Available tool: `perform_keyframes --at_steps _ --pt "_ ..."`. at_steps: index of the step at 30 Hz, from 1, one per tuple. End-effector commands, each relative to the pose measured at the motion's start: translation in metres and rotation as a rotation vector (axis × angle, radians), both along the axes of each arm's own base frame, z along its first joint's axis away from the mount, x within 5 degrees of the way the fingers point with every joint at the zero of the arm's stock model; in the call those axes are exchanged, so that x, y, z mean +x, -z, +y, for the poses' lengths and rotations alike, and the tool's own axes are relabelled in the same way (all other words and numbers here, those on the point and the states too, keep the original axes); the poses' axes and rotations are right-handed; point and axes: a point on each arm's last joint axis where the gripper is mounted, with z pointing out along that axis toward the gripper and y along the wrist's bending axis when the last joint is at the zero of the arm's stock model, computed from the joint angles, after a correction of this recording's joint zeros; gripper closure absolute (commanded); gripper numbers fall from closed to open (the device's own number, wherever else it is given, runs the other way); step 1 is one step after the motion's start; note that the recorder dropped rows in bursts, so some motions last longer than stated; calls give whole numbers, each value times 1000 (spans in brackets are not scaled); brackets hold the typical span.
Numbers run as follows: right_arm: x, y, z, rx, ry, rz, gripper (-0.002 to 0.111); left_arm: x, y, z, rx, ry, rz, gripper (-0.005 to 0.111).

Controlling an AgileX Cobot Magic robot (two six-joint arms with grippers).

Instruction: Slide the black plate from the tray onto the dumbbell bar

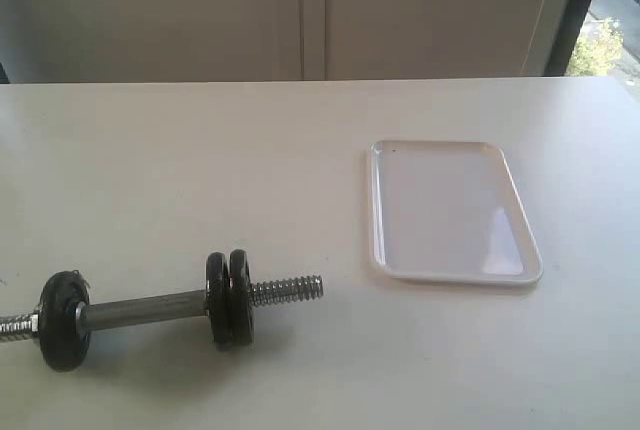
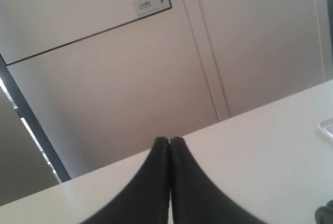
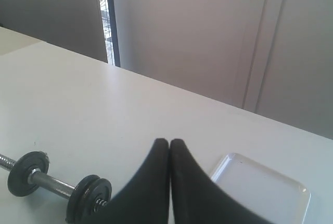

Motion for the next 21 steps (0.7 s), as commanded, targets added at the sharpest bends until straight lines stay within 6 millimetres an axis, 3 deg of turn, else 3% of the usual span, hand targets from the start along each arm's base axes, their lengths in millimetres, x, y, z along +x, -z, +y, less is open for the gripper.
perform_keyframes --at_steps 1,21 --pt "-1 1 -1 -3 8 -3 108 -9 1 0 -21 -5 -30 107" --pt "-1 1 -1 -10 7 -8 108 -8 2 0 -20 -5 -28 107"
